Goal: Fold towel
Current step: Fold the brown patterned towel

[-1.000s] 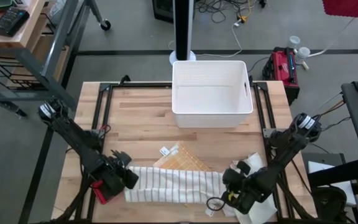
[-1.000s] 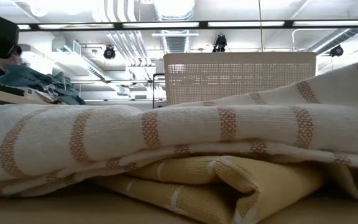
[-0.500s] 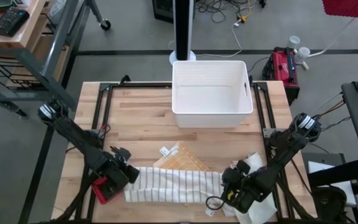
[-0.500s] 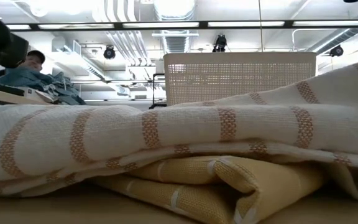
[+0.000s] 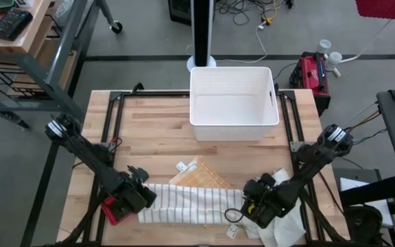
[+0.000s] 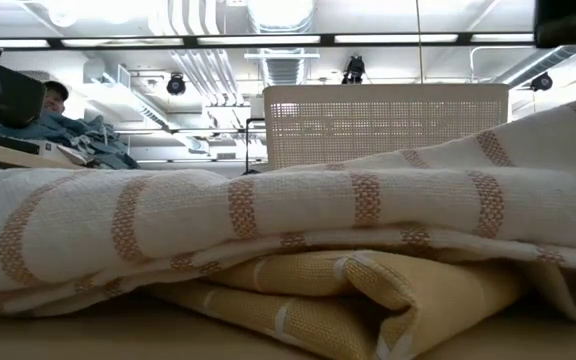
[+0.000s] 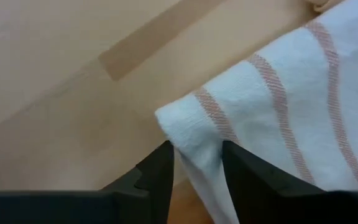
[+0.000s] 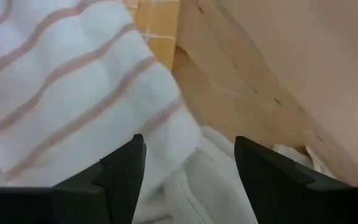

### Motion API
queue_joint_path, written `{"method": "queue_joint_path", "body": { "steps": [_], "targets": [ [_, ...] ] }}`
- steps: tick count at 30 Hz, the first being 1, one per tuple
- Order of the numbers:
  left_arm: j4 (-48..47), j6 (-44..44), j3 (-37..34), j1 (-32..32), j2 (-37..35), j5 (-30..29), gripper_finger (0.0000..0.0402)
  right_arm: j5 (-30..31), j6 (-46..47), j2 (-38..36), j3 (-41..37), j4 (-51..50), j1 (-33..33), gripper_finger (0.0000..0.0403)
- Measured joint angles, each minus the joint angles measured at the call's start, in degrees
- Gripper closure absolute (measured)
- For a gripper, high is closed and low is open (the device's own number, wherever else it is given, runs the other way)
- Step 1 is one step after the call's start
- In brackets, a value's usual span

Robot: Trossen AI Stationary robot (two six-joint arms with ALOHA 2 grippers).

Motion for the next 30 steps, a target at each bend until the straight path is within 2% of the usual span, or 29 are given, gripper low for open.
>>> {"method": "queue_joint_path", "body": {
  "steps": [3, 6, 12, 15, 19, 20, 23, 30],
  "targets": [
    [2.79, 2.28, 0.00, 0.00, 0.31, -0.54, 0.0299, -0.70, -4.18, 0.29, -0.91, 6.43, -1.01, 0.0176],
    [4.21, 3.37, 0.00, 0.00, 0.31, -0.56, 0.0330, -4.49, -7.53, 0.59, -2.31, 13.79, -2.12, 0.0188],
    [4.44, 4.94, 0.00, -0.02, 0.28, -0.70, 0.0393, -5.75, -7.18, 1.84, -3.84, 14.46, -2.94, 0.0215],
    [4.38, 6.06, 0.00, -0.02, 0.21, -2.08, 0.0393, -3.67, -8.63, 1.78, -3.96, 14.48, -3.01, 0.0261],
    [3.88, 6.90, 0.11, -0.07, -1.15, -2.10, 0.0398, -1.78, -11.30, -0.02, -3.98, 14.21, -3.01, 0.0372],
    [3.79, 6.93, 0.14, -0.07, -1.60, -2.18, 0.0399, -1.52, -11.89, -0.77, -3.98, 13.98, -3.01, 0.0387],
    [2.59, 7.57, 0.17, -0.07, -3.27, -3.22, 0.0398, -1.26, -12.12, -2.71, -3.98, 11.94, -3.27, 0.0391],
    [-4.18, 6.77, 0.22, -0.02, -7.64, -7.50, 0.0400, 3.63, -11.80, -6.74, -3.98, 4.63, -4.01, 0.0401]
  ]
}}
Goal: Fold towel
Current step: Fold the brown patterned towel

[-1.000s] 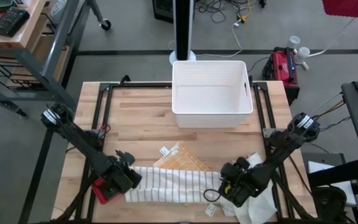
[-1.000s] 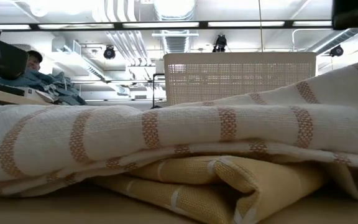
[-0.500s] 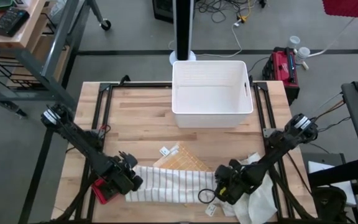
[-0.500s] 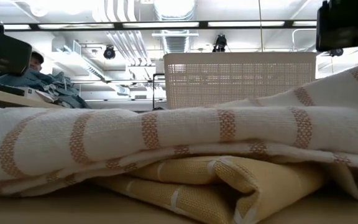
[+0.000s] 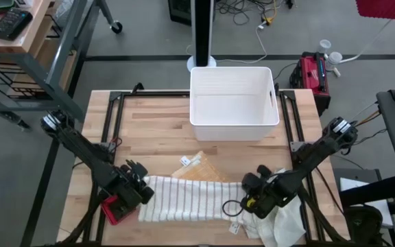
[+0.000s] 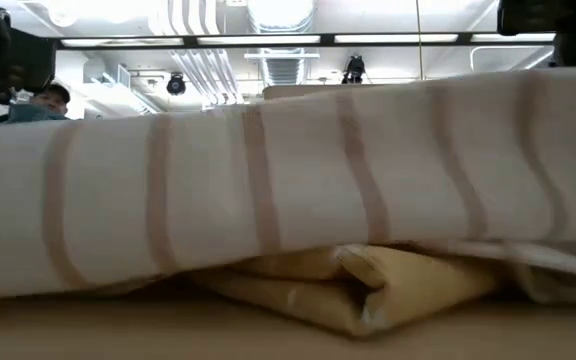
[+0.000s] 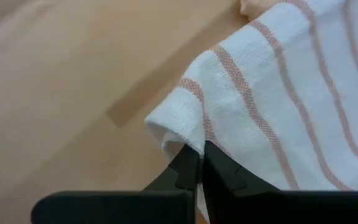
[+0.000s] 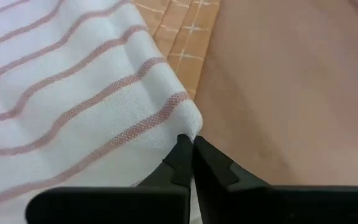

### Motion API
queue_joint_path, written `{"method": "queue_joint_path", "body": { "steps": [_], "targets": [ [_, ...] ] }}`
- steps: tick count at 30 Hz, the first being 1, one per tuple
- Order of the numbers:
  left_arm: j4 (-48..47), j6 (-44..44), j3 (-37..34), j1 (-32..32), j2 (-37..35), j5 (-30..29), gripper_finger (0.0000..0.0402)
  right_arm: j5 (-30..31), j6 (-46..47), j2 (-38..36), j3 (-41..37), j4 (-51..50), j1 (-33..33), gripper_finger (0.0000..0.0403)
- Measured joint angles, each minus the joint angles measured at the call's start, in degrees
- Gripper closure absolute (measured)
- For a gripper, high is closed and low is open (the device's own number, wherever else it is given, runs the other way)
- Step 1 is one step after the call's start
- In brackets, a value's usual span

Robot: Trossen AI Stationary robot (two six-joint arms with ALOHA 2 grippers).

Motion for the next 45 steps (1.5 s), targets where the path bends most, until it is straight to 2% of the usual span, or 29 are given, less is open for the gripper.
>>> {"method": "queue_joint_path", "body": {
  "steps": [8, 15, 25, 32, 38, 45],
  "targets": [
    [-6.44, -1.44, 0.00, 0.02, -5.05, -1.72, 0.0401, 1.07, -1.47, -0.62, 0.02, -4.88, -2.80, 0.0402],
    [-5.03, -1.27, 0.47, -0.07, -10.78, -1.91, 0.0401, -0.36, -4.72, -4.96, 1.04, -5.09, -3.38, 0.0403],
    [-11.24, 5.98, 8.73, -0.11, -14.22, -5.18, 0.0401, -1.61, -8.61, -16.41, 1.29, -5.41, -2.82, 0.0403],
    [-18.93, 6.34, 13.77, -0.28, -13.43, -7.85, 0.0401, -0.02, -10.05, -18.49, 1.00, -6.22, -2.53, 0.0403],
    [-25.50, 1.45, 11.47, 0.30, -13.43, -10.41, 0.0401, 0.29, -10.03, -17.55, 0.55, -10.63, -3.96, 0.0403],
    [-26.34, -1.69, 4.88, 2.47, -14.35, -12.22, 0.0397, 1.40, -11.73, -17.75, 0.24, -10.42, -6.40, 0.0403]
  ]
}}
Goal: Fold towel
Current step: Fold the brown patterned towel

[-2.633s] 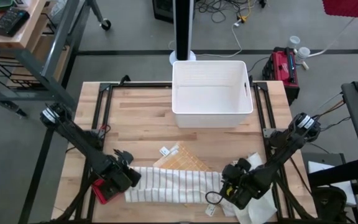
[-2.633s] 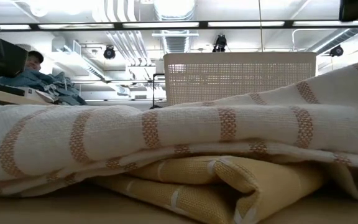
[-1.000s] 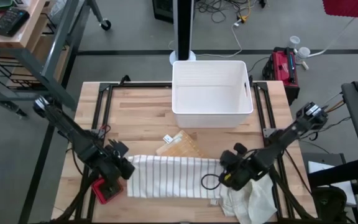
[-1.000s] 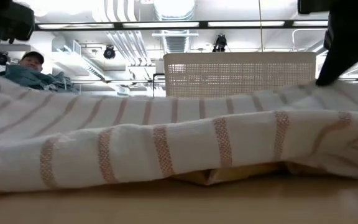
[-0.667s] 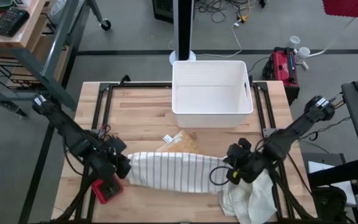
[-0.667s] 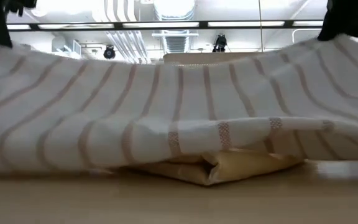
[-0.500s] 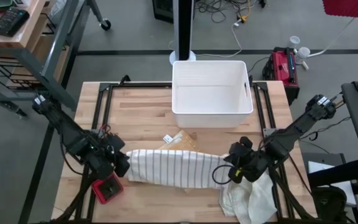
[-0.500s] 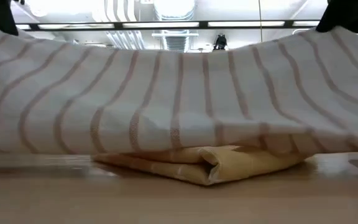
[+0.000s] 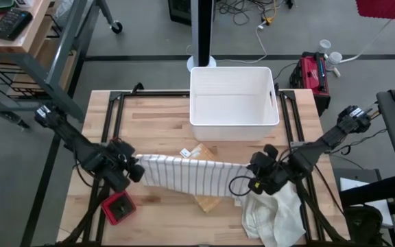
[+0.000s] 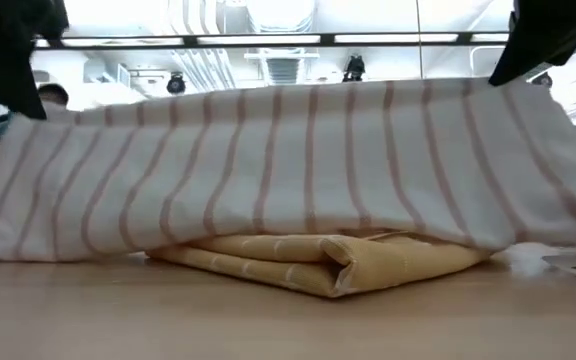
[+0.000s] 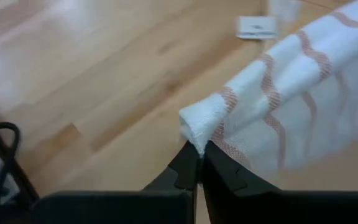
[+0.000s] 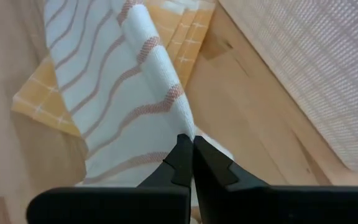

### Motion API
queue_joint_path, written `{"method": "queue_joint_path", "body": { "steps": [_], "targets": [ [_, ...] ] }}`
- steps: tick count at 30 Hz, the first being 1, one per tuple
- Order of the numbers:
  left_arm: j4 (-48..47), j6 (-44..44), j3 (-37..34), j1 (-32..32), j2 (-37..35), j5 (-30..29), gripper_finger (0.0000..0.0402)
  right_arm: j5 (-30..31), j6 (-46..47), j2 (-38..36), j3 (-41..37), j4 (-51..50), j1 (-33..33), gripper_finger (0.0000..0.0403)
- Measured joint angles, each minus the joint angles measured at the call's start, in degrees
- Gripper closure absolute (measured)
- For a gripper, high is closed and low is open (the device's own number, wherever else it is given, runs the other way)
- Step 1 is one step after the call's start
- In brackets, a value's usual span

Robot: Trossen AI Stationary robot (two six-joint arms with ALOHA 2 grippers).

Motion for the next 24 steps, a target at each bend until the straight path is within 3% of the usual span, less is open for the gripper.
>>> {"method": "queue_joint_path", "body": {
  "steps": [7, 15, 24],
  "targets": [
    [0.45, -1.26, -4.16, 3.32, -0.17, -5.95, 0.0397, 0.74, -3.26, 0.18, -0.17, -0.30, -3.80, 0.0403],
    [-0.30, -0.76, -6.55, 7.35, -0.52, -5.96, 0.0367, 8.11, -4.52, 0.18, -0.21, -0.57, -8.27, 0.0401],
    [1.16, -0.61, -9.55, 10.61, -0.69, -5.97, 0.0314, 8.45, -4.31, 1.53, -0.33, -2.01, -13.43, 0.0332]
  ]
}}
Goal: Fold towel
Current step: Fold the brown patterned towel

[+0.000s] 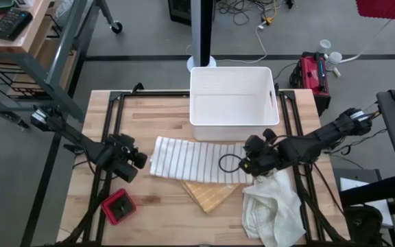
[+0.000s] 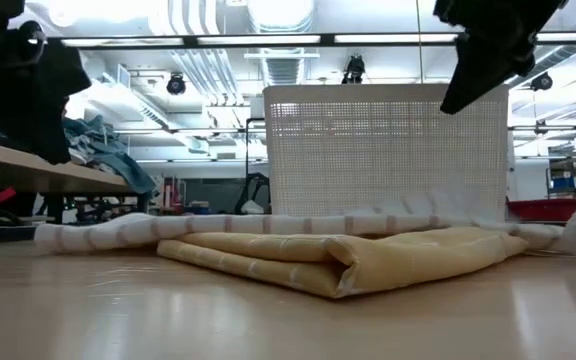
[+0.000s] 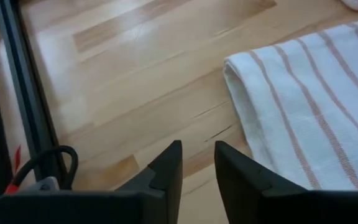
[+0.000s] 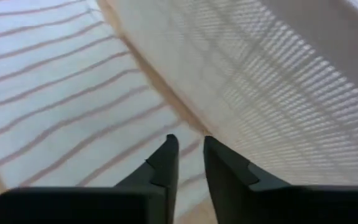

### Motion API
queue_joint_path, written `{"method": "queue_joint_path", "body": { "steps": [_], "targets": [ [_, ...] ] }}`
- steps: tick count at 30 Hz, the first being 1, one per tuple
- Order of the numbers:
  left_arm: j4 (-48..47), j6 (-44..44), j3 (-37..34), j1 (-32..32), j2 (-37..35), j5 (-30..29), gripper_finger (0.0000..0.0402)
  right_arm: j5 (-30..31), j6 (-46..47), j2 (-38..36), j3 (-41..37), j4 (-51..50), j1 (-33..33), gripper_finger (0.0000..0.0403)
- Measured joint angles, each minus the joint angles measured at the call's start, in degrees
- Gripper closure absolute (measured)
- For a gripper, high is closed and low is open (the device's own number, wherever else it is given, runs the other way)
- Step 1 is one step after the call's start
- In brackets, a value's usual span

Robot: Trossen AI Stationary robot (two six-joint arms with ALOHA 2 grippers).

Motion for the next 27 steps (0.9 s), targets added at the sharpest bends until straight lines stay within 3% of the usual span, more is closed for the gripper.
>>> {"method": "queue_joint_path", "body": {
  "steps": [7, 13, 19, 27],
  "targets": [
    [8.52, 7.30, -0.37, -0.01, -0.06, 0.17, 0.0292, 0.03, 0.01, 2.19, -0.25, -2.04, -1.76, 0.0277],
    [28.26, 20.81, -1.18, 0.31, 1.24, -0.32, 0.0288, -0.72, 0.73, 4.62, -2.02, 1.19, -0.20, 0.0257],
    [45.01, 29.24, -4.78, 3.12, 5.19, -1.00, 0.0303, -4.99, 0.75, 6.92, -5.58, 8.44, -0.02, 0.0265],
    [47.76, 30.02, -5.97, 11.37, 14.19, 0.22, 0.0325, -8.57, 1.31, 11.05, -8.55, 18.26, -1.18, 0.0309]
  ]
}}
